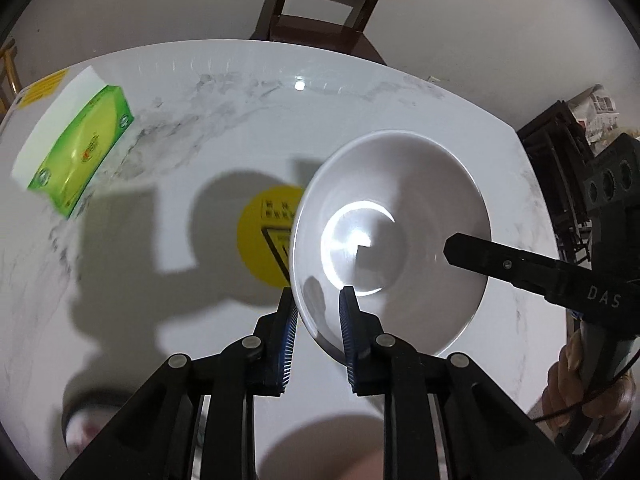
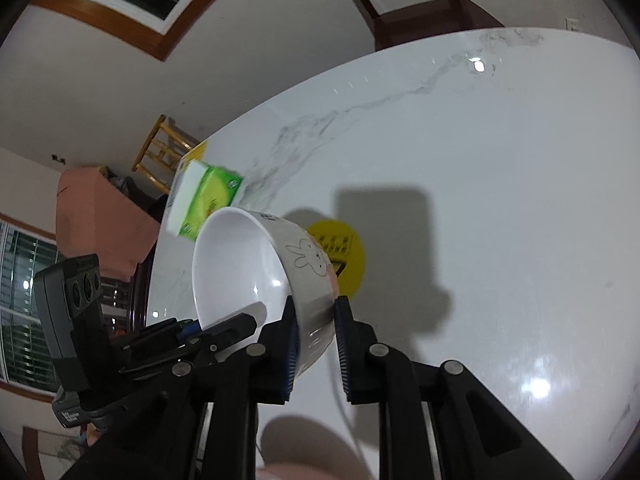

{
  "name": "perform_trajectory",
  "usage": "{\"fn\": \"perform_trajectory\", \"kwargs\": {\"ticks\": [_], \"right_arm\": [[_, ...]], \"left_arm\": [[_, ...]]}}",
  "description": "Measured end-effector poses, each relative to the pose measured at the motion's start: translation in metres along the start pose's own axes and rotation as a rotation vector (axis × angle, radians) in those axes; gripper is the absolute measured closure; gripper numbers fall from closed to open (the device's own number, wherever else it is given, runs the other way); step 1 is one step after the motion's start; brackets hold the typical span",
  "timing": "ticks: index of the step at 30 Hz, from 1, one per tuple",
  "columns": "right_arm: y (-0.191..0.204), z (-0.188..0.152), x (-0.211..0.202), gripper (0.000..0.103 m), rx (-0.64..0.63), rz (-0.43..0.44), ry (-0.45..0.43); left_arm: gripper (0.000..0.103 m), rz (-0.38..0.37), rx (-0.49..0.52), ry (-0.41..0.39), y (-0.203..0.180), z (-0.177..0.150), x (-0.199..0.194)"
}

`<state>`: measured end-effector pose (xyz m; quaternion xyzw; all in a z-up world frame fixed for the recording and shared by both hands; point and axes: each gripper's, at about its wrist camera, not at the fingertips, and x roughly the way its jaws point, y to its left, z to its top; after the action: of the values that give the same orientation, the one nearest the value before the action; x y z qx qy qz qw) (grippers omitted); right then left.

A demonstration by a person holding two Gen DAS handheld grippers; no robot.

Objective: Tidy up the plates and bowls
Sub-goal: 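Lift the rabbit-print bowl with both grippers toward the bowl stack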

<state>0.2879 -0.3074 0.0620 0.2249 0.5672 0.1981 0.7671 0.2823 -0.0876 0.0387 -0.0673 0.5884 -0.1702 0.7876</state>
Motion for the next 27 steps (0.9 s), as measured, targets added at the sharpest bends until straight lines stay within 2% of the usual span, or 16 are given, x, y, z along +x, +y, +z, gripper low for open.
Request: {"fn": "perform_trajectory", "kwargs": {"ticks": [7,14,21,27], "right_arm": [[0.019,-0.051,-0.038,0.086,-0.024,0.017,-0.005],[0.023,-0.113,-0.061,0.086,-0.031,0.013,0.012],[0.016,-0.157,-0.066,0.085,-0.008,0.011,0.033],[0.010,-0.179,-0.061,0.085,0.016,0.011,0.049]], "left_arm": [[0.083,-0.023,0.018,-0.018,-0.024,-0.051,-0.044],[0.083,-0.053,0.040,-0.015,-0.042,-0.104,-0.066],[0.082,-0.078,0.056,0.022,-0.051,-0.154,-0.070],[0.081,-0.094,0.062,0.079,-0.056,-0.184,-0.062]]}}
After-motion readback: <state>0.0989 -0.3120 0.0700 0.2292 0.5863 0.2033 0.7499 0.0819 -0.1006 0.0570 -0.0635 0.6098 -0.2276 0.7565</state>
